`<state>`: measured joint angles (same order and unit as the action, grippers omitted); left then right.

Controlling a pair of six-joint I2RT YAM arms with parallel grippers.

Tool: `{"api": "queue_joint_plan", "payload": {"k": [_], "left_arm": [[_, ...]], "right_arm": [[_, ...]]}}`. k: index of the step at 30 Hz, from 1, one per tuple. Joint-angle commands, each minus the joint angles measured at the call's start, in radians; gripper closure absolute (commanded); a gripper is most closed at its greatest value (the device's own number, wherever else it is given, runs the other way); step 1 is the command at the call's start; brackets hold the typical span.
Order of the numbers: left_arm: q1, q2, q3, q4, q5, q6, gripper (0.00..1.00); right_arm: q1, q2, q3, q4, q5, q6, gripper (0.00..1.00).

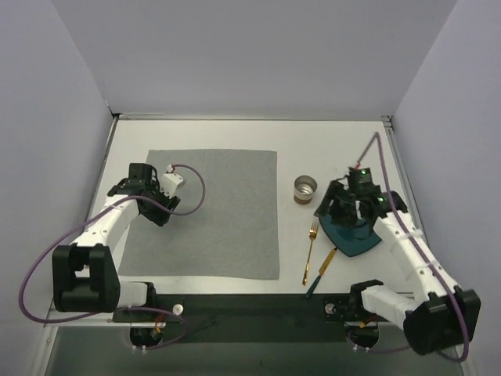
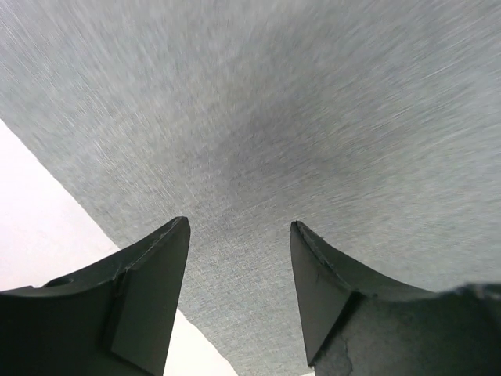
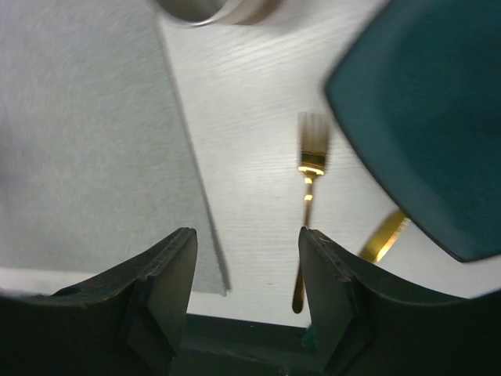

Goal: Set the dinner table for one person

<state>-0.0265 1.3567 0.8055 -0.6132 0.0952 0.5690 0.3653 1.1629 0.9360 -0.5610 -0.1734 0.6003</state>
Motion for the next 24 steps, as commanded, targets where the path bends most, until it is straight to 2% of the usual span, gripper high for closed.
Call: {"api": "queue_joint_plan", "payload": {"k": [1, 2, 4, 5, 9, 11, 16, 18, 19, 24], "left_arm": [[-0.047, -0.071, 0.141, -0.140, 0.164, -0.034, 0.34], [-0.055, -0.077, 0.170, -0.158, 0.173, -0.038, 0.34], [-0.062, -0.100, 0.190, -0.203, 0.196, -0.041, 0.32], [-0.065, -0.109, 0.207, -0.217, 0.205, -0.043, 0.32], [-0.067, -0.174, 0.186, -0.257, 0.248, -0.043, 0.30], [-0.067, -0.221, 0.163, -0.249, 0.258, -0.038, 0.30], [-0.069, -0.261, 0.126, -0.232, 0.261, -0.020, 0.30], [-0.067, -0.261, 0.124, -0.227, 0.274, -0.027, 0.30], [-0.069, -0.269, 0.110, -0.223, 0.299, -0.026, 0.30], [-0.076, -0.265, 0.098, -0.184, 0.298, -0.038, 0.30]], "right_arm": [[-0.265, -0.159, -0.132, -0.164, -0.173, 0.038, 0.43], [-0.375, -0.186, -0.146, -0.197, -0.193, 0.039, 0.42], [-0.484, -0.247, -0.190, -0.230, -0.192, 0.044, 0.40], [-0.506, -0.255, -0.195, -0.278, -0.152, 0.053, 0.39], [-0.600, -0.232, -0.236, -0.290, -0.166, 0.130, 0.36], [-0.626, -0.238, -0.250, -0.301, -0.112, 0.211, 0.36], [-0.727, -0.396, -0.418, -0.284, -0.078, 0.398, 0.36], [-0.769, -0.498, -0.479, -0.243, -0.092, 0.465, 0.36], [-0.793, -0.531, -0.561, -0.214, -0.103, 0.495, 0.36], [-0.807, -0.710, -0.764, -0.021, -0.150, 0.688, 0.38]]}}
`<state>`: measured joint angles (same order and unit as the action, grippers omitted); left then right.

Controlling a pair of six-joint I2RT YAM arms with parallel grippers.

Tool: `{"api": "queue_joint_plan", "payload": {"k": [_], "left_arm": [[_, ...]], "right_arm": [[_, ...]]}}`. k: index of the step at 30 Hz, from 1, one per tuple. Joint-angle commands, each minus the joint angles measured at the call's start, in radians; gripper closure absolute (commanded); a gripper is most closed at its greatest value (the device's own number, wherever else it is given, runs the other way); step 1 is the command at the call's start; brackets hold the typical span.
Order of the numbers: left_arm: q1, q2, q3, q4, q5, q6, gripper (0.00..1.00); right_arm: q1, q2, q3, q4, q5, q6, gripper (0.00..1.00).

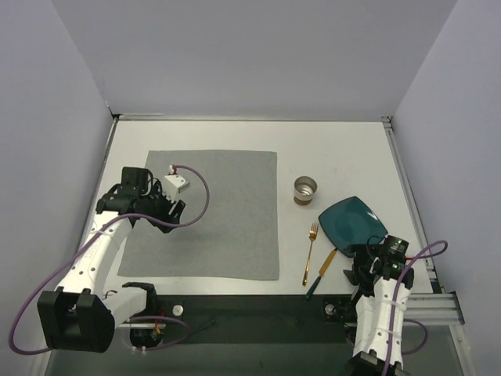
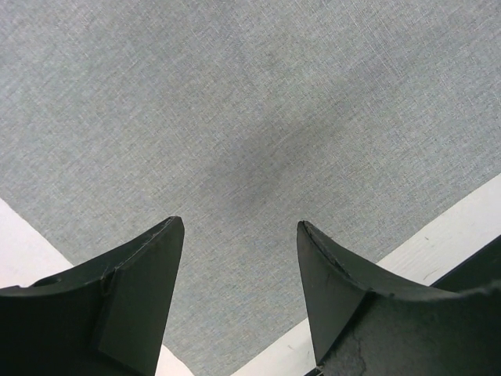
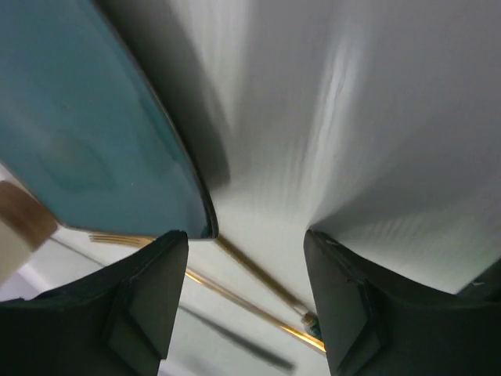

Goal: Set the dinner table for one person

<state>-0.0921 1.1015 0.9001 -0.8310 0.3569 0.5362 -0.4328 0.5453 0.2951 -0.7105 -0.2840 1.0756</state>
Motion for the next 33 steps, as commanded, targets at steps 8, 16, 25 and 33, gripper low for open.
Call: {"api": "queue_joint_plan", "payload": {"k": [8, 16, 25, 33], "left_arm": [[-0.014, -0.043, 0.046, 0.000, 0.031, -0.001, 0.30], [-0.014, -0.065, 0.062, 0.004, 0.005, -0.021, 0.30], [-0.014, -0.032, 0.095, 0.015, 0.007, -0.038, 0.30], [-0.014, -0.017, 0.106, 0.021, -0.002, -0.030, 0.29]], "right_arm": [[-0.011, -0.213, -0.234, 0.206, -0.024, 0.221, 0.39], [-0.011, -0.038, -0.286, 0.512, -0.110, 0.153, 0.43], [-0.043, 0.213, -0.215, 0.635, -0.083, 0.126, 0.47], [-0.221, 0.413, -0.196, 0.933, -0.243, 0.025, 0.50]]}}
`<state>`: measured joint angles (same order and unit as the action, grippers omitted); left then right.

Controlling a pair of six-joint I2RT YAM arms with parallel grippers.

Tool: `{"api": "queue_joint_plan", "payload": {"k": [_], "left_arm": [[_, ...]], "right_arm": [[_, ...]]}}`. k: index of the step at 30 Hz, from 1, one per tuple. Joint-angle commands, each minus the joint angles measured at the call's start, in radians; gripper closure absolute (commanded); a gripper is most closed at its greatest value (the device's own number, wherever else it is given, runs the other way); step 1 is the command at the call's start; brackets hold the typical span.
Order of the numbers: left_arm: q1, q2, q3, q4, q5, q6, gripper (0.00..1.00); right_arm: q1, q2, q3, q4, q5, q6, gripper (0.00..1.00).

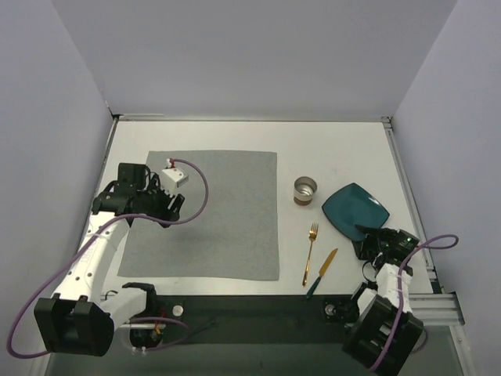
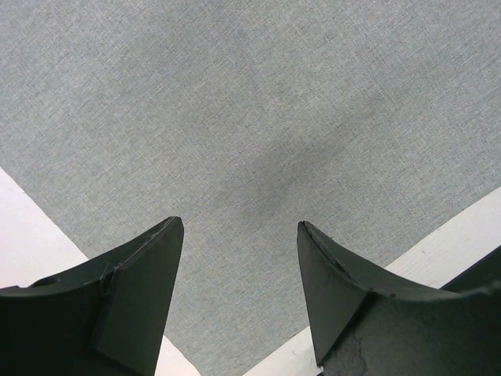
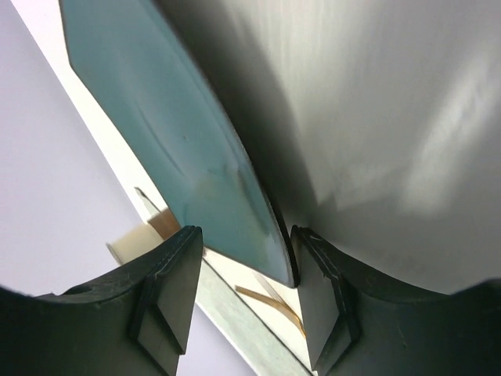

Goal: Set the dinner table for one person

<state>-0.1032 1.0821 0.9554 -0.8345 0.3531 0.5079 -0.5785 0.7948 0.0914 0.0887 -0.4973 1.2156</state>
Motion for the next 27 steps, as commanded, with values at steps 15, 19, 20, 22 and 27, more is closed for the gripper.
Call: {"api": "queue_joint_plan", "payload": {"k": [15, 19, 20, 22, 27], "left_arm": [[0.002, -0.002, 0.055, 0.011, -0.026, 0.007, 0.30], [0.003, 0.007, 0.062, 0.008, -0.028, 0.007, 0.30], [0.002, 0.009, 0.062, 0.009, -0.028, 0.007, 0.30], [0.002, 0.010, 0.062, 0.009, -0.028, 0.009, 0.30], [0.002, 0.009, 0.062, 0.008, -0.036, 0.021, 0.30]], "right_arm": [[-0.127, 0.546, 0.254, 0.164, -0.090, -0.223, 0.67], [-0.129, 0.561, 0.243, 0.200, -0.087, -0.235, 0.80], [-0.129, 0.566, 0.245, 0.201, -0.089, -0.246, 0.83], [-0.129, 0.563, 0.246, 0.201, -0.090, -0.275, 0.90], [-0.129, 0.489, 0.268, 0.160, -0.093, -0.309, 1.00]]}}
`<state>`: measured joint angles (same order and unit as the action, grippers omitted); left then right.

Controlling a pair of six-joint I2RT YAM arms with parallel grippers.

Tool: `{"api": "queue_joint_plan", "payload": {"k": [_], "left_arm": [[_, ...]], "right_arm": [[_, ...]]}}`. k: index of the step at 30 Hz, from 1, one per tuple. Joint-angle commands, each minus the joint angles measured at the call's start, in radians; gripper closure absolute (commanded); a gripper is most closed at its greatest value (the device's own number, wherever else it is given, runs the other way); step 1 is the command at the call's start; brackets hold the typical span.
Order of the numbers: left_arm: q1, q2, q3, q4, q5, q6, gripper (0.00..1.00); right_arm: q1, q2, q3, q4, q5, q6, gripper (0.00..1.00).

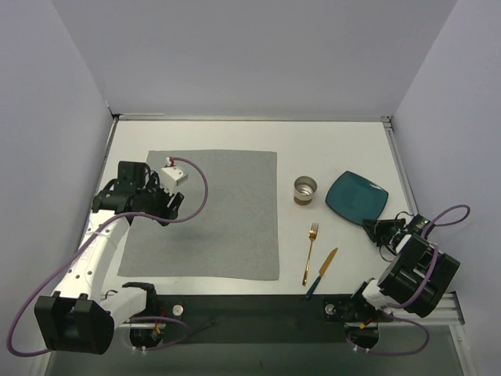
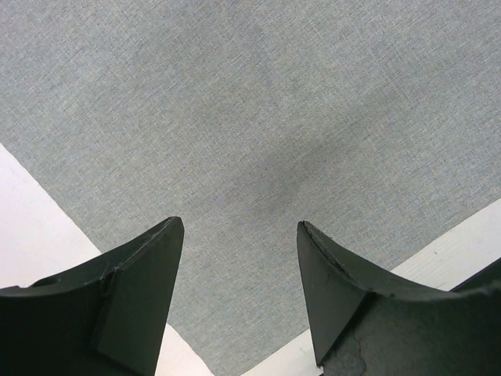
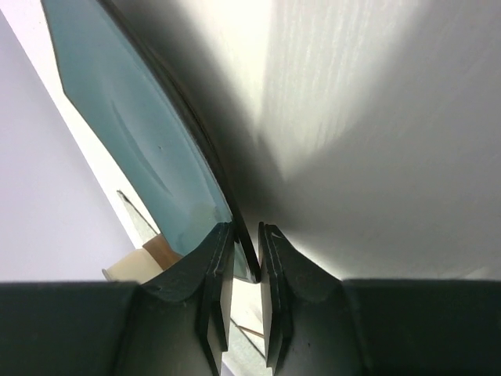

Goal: Set the dinner table for one person

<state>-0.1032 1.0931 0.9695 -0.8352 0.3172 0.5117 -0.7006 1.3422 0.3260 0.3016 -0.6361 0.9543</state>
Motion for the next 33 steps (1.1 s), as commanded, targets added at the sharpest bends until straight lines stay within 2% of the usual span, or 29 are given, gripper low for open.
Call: {"api": "queue_joint_plan", "payload": {"k": [1, 8, 10, 14, 21, 24, 33], "left_arm": [[0.002, -0.004, 0.048, 0.008, -0.001, 0.017, 0.30], [0.002, -0.001, 0.063, 0.005, 0.003, 0.011, 0.30], [0.002, -0.002, 0.064, 0.008, 0.005, 0.010, 0.30], [0.002, 0.002, 0.063, 0.011, -0.001, 0.014, 0.30], [0.003, 0.008, 0.077, 0.008, -0.009, 0.022, 0.30], [0.002, 0.007, 0.069, 0.015, 0.000, 0.024, 0.30], [0.005, 0.007, 0.086, 0.010, 0.002, 0.005, 0.29]], "right_arm": [[-0.007, -0.077, 0.041, -0.064, 0.042, -0.051, 1.00], [0.022, -0.306, 0.202, -0.266, 0.073, -0.098, 1.00], [0.050, -0.319, 0.272, -0.344, 0.087, -0.118, 1.00], [0.131, -0.345, 0.324, -0.360, 0.177, -0.118, 1.00], [0.255, -0.347, 0.490, -0.397, 0.266, -0.098, 1.00], [0.318, -0.339, 0.609, -0.450, 0.376, -0.123, 1.00], [0.510, -0.236, 0.925, -0.476, 0.515, -0.138, 1.00]]}}
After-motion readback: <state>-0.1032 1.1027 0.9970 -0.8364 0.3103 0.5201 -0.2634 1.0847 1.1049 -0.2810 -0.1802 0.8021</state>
